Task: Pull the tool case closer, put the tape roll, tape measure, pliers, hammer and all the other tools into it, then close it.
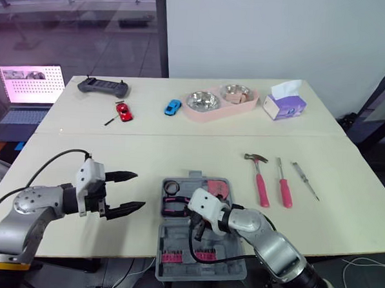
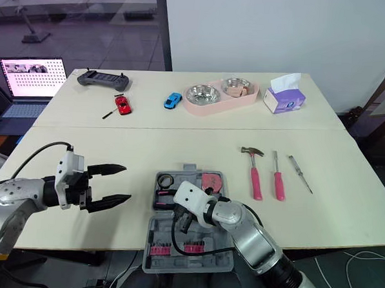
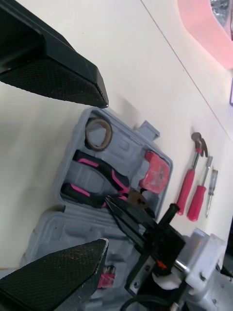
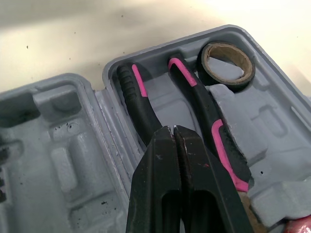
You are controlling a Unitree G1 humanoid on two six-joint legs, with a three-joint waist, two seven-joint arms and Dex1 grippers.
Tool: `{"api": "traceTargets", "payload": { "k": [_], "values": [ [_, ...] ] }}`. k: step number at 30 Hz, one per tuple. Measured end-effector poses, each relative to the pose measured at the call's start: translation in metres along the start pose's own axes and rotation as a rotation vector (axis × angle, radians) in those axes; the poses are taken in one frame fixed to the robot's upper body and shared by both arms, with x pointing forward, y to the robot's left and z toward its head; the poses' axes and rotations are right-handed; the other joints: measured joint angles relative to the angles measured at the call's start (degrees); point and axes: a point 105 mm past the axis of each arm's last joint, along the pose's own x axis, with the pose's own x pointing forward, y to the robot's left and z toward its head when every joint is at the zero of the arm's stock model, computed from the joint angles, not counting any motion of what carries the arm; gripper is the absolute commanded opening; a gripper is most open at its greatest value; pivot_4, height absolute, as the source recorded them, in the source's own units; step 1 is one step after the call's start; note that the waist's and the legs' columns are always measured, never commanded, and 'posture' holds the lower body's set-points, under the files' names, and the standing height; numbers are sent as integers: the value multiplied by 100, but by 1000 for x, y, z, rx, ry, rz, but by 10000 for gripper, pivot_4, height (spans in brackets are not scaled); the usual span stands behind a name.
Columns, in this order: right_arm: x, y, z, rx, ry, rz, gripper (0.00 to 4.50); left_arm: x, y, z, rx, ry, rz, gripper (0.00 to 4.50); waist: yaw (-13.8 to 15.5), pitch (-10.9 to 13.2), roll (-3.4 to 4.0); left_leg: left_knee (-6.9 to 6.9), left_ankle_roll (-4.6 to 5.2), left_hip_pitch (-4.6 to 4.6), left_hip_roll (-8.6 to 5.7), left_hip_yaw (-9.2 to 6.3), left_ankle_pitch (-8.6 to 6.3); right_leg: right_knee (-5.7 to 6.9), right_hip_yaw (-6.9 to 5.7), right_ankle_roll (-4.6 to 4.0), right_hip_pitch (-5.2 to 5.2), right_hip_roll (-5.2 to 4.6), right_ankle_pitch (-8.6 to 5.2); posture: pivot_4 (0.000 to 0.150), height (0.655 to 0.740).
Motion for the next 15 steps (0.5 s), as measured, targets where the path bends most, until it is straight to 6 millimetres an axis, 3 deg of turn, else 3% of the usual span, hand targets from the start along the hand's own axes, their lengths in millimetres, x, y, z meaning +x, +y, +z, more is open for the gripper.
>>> {"api": "traceTargets", "payload": {
  "k": [8, 15],
  "values": [
    [5, 6, -13, 126, 114, 30, 1040, -1, 4, 5, 17, 7, 4, 45000, 53, -162, 20, -3, 19, 116, -4, -1, -53, -2, 4, -8, 116, -11, -93, 1500, 7370],
    [5, 4, -13, 135, 128, 49, 1040, -2, 6, 5, 14, 9, 1, 45000, 100, -187, 4, -2, 17, 117, -3, -4, -56, 0, 7, 1, 116, -12, -114, 1500, 7370]
  ]
}}
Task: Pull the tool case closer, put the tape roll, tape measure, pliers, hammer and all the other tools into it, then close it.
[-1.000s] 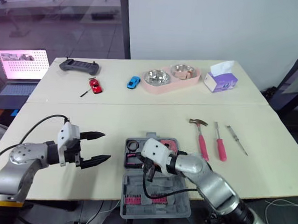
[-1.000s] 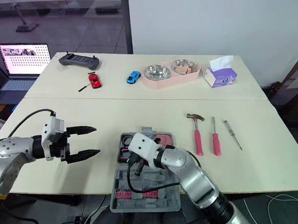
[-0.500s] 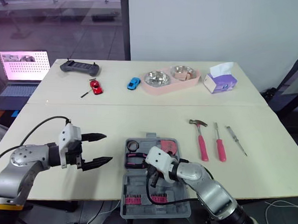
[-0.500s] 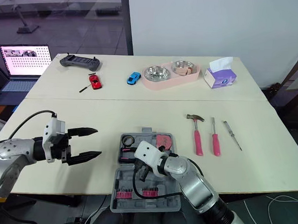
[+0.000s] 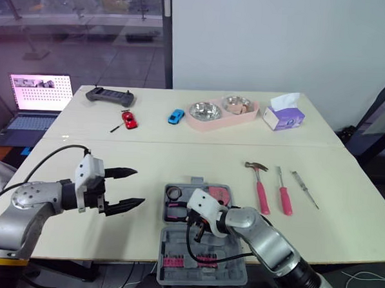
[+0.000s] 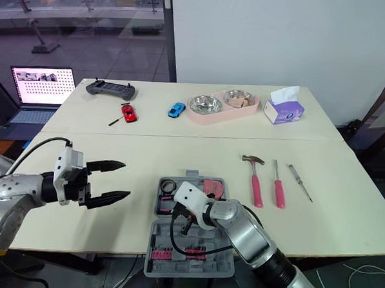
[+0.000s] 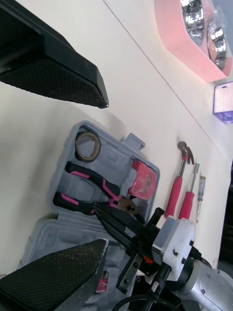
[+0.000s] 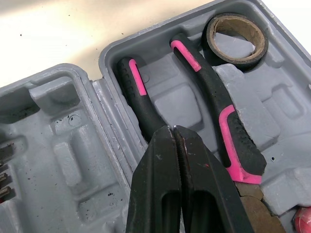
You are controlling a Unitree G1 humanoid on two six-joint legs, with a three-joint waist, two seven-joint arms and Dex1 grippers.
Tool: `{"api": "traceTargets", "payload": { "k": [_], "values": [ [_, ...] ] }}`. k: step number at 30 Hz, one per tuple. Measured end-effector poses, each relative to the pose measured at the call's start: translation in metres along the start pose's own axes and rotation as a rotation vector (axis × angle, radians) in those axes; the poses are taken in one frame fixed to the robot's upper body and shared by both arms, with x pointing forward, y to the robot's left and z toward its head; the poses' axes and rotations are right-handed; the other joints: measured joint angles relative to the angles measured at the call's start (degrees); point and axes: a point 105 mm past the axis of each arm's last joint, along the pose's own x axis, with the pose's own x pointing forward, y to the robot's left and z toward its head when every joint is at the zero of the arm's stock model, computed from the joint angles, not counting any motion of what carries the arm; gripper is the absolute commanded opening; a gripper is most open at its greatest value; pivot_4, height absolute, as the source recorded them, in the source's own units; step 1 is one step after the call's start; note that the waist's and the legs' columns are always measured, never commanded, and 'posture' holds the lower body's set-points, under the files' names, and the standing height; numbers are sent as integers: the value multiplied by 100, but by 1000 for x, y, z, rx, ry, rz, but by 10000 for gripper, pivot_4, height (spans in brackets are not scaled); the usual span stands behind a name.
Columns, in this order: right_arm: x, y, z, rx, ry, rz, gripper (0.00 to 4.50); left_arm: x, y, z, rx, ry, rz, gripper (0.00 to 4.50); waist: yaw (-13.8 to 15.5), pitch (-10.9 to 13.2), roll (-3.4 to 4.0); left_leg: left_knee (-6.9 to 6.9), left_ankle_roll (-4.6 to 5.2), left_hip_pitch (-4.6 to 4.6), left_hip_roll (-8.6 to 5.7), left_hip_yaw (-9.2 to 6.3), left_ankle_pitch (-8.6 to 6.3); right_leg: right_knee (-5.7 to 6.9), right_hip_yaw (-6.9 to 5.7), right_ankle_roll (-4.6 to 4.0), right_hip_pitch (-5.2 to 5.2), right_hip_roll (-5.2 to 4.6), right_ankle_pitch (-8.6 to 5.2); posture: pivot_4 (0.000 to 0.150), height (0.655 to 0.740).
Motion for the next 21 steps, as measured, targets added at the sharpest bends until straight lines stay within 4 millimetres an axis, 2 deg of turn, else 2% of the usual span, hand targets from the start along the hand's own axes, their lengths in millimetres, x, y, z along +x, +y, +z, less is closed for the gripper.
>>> {"api": "traceTargets", "payload": {
  "k": [9, 12, 14, 19, 21],
  "values": [
    [-12, -5, 12, -7, -159, 34, 1040, -1, 1, -3, -5, 2, 1, 45000, 3, 69, 19, 0, -1, -37, 0, 1, 0, 5, 1, -14, -42, -7, 12, 1500, 7370],
    [-36, -15, 42, -56, -303, 9, 1040, -1, 0, -4, 0, 4, -8, 45000, -4, 78, 24, 2, -2, -88, 3, 0, 1, 11, -1, 5, -72, 0, 27, 1500, 7370],
    [-50, -19, 50, -93, -339, -5, 1040, -2, 0, -5, 5, 9, -8, 45000, 1, 78, 24, 1, -2, -94, 3, -1, 1, 9, -2, 5, -78, 4, 27, 1500, 7370],
    [-90, -20, 41, -62, -350, 44, 1040, -7, -4, -15, -5, 47, -7, 45000, 20, 97, 21, 1, 2, -114, 0, -1, -5, -5, -4, 5, -82, -13, 26, 1500, 7370],
    [-103, -18, 32, -48, -341, 71, 0, -8, -7, -17, -6, 54, -12, 40003, 22, 108, 14, 2, 2, -114, 1, -1, -6, -9, -6, -2, -79, -15, 22, 1500, 7370]
  ]
}}
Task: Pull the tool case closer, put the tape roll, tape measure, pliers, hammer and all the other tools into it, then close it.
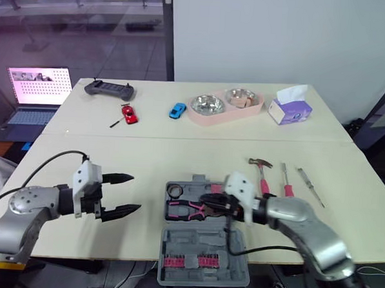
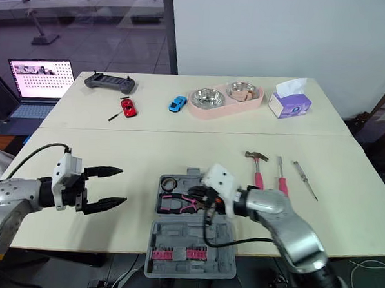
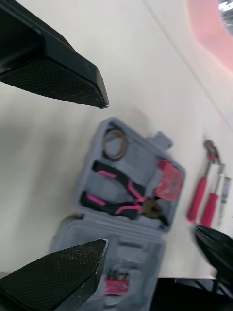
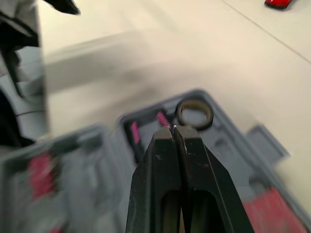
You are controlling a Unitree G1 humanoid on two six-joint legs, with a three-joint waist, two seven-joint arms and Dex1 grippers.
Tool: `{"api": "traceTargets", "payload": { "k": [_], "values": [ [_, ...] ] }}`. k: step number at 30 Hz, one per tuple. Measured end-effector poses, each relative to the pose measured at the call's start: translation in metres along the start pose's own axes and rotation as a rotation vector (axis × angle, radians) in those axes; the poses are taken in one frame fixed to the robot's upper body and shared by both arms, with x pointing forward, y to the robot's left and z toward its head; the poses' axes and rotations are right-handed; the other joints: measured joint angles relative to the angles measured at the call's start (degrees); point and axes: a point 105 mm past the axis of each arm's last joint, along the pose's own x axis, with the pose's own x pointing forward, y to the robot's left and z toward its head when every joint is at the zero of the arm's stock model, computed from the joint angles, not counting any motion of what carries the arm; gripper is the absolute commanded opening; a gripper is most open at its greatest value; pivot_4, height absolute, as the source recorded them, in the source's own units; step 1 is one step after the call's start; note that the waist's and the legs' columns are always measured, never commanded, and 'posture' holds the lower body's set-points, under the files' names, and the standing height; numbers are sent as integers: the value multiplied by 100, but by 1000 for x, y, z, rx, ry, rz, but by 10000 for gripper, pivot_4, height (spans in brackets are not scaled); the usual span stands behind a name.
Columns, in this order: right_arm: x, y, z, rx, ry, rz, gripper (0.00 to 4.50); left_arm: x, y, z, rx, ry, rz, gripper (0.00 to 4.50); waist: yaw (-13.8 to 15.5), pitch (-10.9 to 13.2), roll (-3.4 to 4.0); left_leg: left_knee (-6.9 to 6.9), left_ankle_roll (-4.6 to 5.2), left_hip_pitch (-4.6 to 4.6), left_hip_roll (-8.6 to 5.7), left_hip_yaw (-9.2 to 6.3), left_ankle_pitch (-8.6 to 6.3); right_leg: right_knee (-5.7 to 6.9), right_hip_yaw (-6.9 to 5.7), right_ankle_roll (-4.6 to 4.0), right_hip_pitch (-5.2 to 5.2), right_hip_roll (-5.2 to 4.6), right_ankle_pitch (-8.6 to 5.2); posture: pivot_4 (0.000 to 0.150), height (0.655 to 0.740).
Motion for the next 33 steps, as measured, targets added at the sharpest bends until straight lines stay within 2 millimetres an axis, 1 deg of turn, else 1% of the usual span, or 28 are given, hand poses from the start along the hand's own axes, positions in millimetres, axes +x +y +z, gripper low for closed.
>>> {"api": "traceTargets", "payload": {
  "k": [1, 3, 5, 8, 11, 13, 16, 20, 24, 26, 28, 32, 33],
  "values": [
    [-11, 2, -8, 17, 28, 10, 0, -1, -3, -2, -1, 7, -5, 37560, 3, 3, 1, 0, 0, 0, 0, 0, 0, -4, -1, -12, 4, -2, -8, 1500, 7370],
    [-30, 3, -28, 53, 88, 12, 0, -3, -7, -6, -12, 19, -10, 27947, 5, 16, 1, 0, 0, -1, 0, 3, 0, -13, -1, -13, 7, -5, -8, 1500, 7370],
    [-47, 0, -44, 71, 138, -2, 0, -4, -10, -10, -22, 26, -12, 17029, -2, 25, -3, 4, 0, -1, 1, 5, 0, -15, -1, -13, 8, -6, -7, 1500, 7370],
    [-66, -5, -56, 56, 187, -29, 0, -5, -12, -10, -11, 31, -21, 896, -13, 30, -2, 5, 0, 2, 6, 11, 0, -14, -1, -17, 8, -6, -5, 1500, 7370],
    [-81, -12, -61, 56, 215, -72, 0, -8, -16, -16, -31, 48, -23, 328, -6, 32, -3, 4, 0, 1, 8, 10, 0, -14, -1, -18, 7, -6, -5, 1500, 7370],
    [-85, -17, -62, 37, 229, -95, 0, -9, -18, -17, -34, 55, -25, 328, 2, 35, -2, 4, 0, 0, 8, 10, -1, -15, -2, -18, 8, -7, -5, 1500, 7370],
    [-93, -24, -70, 24, 299, -128, 0, -12, -19, -19, -16, 81, -32, 328, 7, 37, -2, 4, 0, -1, 6, 10, -1, -23, -2, -18, 9, -9, -5, 1500, 7370],
    [-81, -21, -76, 35, 352, -97, 0, -5, -24, -31, 0, 144, -54, 328, 5, 42, 3, 1, 1, -5, 6, 9, -2, -30, -3, -18, 9, -9, -5, 1500, 7370],
    [-69, -22, -85, 2, 480, -56, 0, 11, -30, -54, 7, 260, -82, 328, -1, 47, 6, 1, 3, -8, 5, 10, -2, -34, -4, -19, 6, -9, -3, 1500, 7370],
    [-61, -20, -79, -9, 496, -31, 0, 18, -33, -62, 4, 297, -80, 328, 2, 53, 3, 0, 3, -10, 6, 9, -3, -34, -5, -18, 3, -8, -3, 1500, 7370],
    [-55, -21, -75, -32, 520, -18, 0, 25, -34, -66, 16, 324, -90, 328, 4, 55, 1, -1, 3, -11, 7, 7, -3, -35, -8, -17, 3, -7, -2, 1500, 7370],
    [-52, -26, -78, -59, 586, -16, 0, 38, -40, -72, 27, 364, -128, 328, 15, 58, 1, 0, 7, -14, 3, 7, -5, -42, -10, -9, 5, -9, 1, 1500, 7370],
    [-48, -27, -80, -61, 598, -10, 0, 46, -42, -73, 33, 367, -138, 328, 16, 59, 0, 0, 7, -13, 2, 7, -5, -44, -10, 4, 8, -8, 9, 1500, 7370]
  ]
}}
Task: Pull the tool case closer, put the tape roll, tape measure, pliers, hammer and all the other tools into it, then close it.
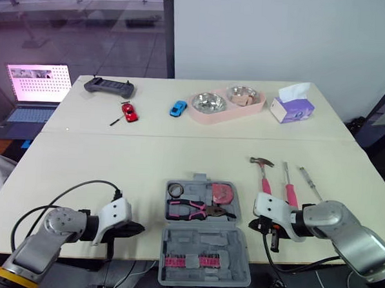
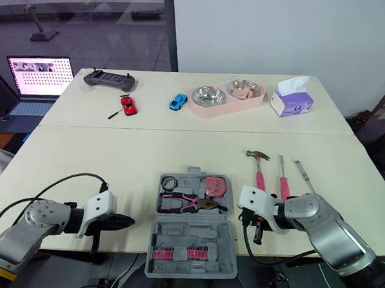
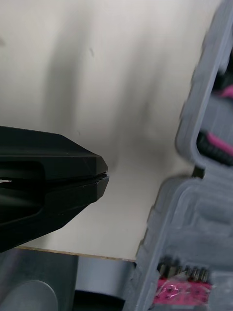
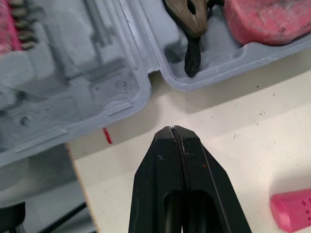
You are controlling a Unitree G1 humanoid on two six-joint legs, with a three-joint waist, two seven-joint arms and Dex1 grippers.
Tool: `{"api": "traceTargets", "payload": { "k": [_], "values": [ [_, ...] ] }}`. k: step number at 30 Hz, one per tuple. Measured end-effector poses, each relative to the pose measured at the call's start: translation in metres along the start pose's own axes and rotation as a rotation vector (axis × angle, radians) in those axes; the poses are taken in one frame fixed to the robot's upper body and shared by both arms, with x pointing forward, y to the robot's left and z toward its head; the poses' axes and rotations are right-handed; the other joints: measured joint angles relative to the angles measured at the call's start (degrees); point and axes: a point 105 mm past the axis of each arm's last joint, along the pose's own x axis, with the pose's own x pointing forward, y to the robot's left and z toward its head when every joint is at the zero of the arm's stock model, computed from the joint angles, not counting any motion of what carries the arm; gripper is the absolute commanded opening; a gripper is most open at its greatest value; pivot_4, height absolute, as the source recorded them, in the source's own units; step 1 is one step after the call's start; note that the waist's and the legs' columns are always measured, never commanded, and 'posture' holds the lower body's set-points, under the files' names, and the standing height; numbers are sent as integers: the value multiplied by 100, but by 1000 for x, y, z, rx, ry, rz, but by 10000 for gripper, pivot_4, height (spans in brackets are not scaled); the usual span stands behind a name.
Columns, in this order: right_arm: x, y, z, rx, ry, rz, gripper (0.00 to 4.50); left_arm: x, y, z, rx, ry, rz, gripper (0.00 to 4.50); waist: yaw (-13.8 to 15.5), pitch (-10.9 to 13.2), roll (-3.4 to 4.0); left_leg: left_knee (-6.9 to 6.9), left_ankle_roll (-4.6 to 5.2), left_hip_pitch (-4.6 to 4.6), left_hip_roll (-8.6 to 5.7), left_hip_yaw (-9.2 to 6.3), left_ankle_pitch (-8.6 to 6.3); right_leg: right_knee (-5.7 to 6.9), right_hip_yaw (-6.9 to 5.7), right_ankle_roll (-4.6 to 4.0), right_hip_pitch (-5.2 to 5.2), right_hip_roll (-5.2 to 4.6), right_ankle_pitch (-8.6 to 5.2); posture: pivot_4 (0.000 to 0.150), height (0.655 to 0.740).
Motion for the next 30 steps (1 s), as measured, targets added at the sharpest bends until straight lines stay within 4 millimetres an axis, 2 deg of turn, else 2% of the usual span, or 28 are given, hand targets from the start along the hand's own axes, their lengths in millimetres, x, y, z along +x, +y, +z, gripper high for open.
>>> {"api": "traceTargets", "payload": {
  "k": [3, 8, 19, 27, 30],
  "values": [
    [10, 3, 2, -19, 20, 24, 0, 17, -1, 6, 17, -1, -6, 328, -9, 2, -2, 1, 0, -1, 0, 0, 0, 1, 0, 6, -2, 2, 4, 1500, 7370],
    [22, 4, 11, -43, 18, 36, 0, 27, 3, 10, 53, 23, 4, 328, -14, 4, 6, 2, 0, 4, 0, -1, 1, 7, 0, 8, 0, 3, 6, 1500, 7370],
    [24, -3, 11, -32, 51, 14, 0, 50, 18, 23, 114, 20, 15, 328, 121, -17, 40, 22, -3, 28, -5, -2, 5, 6, -4, 26, 17, 6, 18, 1500, 7370],
    [26, -21, 11, -3, 56, -22, 0, 58, 47, 34, 154, 15, 50, 328, 130, -19, 41, 26, -5, 29, -8, 0, 8, 6, -4, 21, 20, 12, 32, 1500, 7370],
    [29, -34, 12, 16, 51, -50, 0, 62, 62, 39, 165, 15, 69, 328, 126, -20, 40, 28, -9, 30, -8, 1, 12, 6, 0, 20, 31, 24, 44, 1500, 7370]
  ]
}}
